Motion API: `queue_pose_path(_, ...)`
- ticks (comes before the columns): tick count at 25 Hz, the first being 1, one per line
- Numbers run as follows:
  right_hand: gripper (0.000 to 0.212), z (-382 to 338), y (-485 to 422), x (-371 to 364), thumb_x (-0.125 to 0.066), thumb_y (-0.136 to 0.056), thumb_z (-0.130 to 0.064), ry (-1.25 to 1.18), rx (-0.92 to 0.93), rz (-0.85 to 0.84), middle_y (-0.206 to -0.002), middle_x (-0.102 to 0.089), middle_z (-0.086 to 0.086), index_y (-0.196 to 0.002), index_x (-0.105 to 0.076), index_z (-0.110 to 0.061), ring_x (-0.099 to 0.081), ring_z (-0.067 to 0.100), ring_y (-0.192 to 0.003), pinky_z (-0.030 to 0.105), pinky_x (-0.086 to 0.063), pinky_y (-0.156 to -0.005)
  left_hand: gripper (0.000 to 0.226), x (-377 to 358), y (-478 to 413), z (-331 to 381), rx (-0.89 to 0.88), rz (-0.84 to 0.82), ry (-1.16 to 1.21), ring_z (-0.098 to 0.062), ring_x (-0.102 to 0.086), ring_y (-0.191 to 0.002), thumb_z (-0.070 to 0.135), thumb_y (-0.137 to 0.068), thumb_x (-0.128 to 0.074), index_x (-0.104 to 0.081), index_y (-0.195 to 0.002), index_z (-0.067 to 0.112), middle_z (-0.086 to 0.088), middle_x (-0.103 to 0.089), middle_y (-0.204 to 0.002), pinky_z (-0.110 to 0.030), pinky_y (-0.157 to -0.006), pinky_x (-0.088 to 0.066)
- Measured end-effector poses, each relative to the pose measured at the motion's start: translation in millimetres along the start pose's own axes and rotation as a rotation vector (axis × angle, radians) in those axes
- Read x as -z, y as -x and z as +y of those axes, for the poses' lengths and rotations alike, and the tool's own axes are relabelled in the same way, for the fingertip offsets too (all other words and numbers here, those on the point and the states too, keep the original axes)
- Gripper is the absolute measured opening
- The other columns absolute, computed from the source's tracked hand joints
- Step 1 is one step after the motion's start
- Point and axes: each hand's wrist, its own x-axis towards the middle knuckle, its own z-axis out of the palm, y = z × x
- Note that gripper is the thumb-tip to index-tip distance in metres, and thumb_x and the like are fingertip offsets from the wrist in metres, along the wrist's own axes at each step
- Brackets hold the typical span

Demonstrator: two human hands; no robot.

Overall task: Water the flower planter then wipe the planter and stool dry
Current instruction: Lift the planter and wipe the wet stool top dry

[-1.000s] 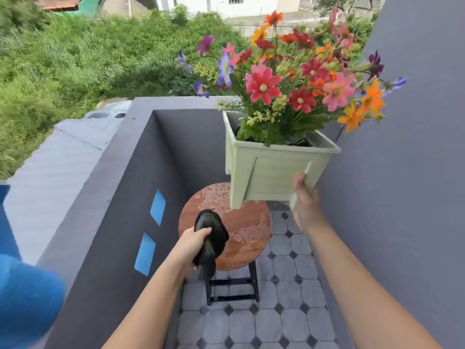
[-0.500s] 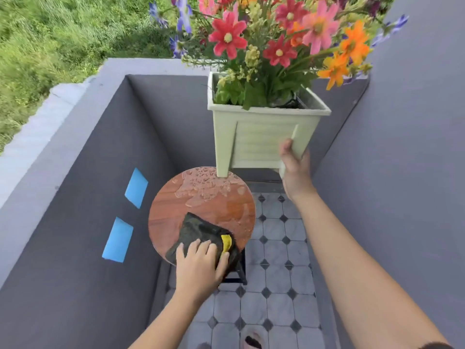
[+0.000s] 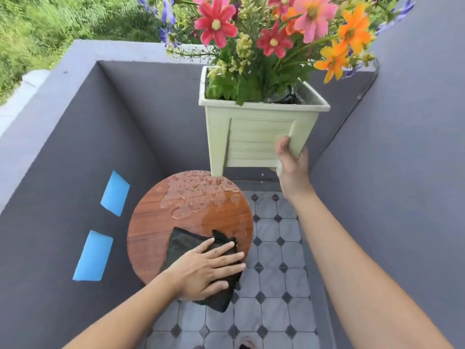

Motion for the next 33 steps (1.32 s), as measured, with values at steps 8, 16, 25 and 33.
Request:
queue_pose_path(8,0.060,12.2,-16.5,-6.0,-0.065,-0.057,-0.077,0.004,-0.009,0.001,-0.071,-0.057,-0.025,-0.085,-0.047,-0.027,-0.053,-0.004,-0.075,0.035,-0.046,-0.085,0.051,8.9,-55.2,-7.1,0.338,0.043,0.179,-0.015,-0.037,-0.136,0.045,-0.099,-0.012,-0.034,-0.143,0.031,0.012,-0.043,-0.146,-0.045,-0.109,-0.034)
queue_pose_path(16,0.059,15.3,-23.8,-26.5,-0.071,-0.053,-0.075,-0.046,0.036,0.020,-0.091,-0.062,0.007,-0.089,-0.055,-0.030,-0.058,0.015,-0.090,0.061,-0.040,-0.103,0.062,33.8,-94.9,-26.7,0.329,0.116,0.382,-0.010,0.019,-0.140,0.052,-0.093,-0.003,-0.011,-0.150,0.030,0.017,0.007,-0.154,-0.039,-0.115,0.007)
queue_pose_path(25,0.060,14.6,-25.4,-37.8,-0.071,-0.051,-0.076,-0.028,0.010,0.046,-0.096,-0.052,0.030,-0.087,-0.055,-0.031,-0.051,0.039,-0.091,0.064,-0.035,-0.103,0.055,23.3,-79.3,-40.9,0.320,0.055,0.273,-0.003,0.018,-0.138,0.051,-0.094,-0.016,-0.009,-0.148,0.040,0.018,-0.003,-0.158,-0.036,-0.113,0.012)
queue_pose_path(33,0.052,17.3,-19.8,-44.4,-0.070,-0.055,-0.075,-0.011,0.032,0.019,-0.095,-0.047,0.032,-0.085,-0.058,-0.035,-0.049,0.040,-0.088,0.065,-0.034,-0.100,0.054,25.3,-89.9,-82.8,0.793,0.108,0.357,-0.012,0.011,-0.146,0.048,-0.098,-0.015,-0.001,-0.149,0.038,0.017,0.004,-0.159,-0.044,-0.117,0.004)
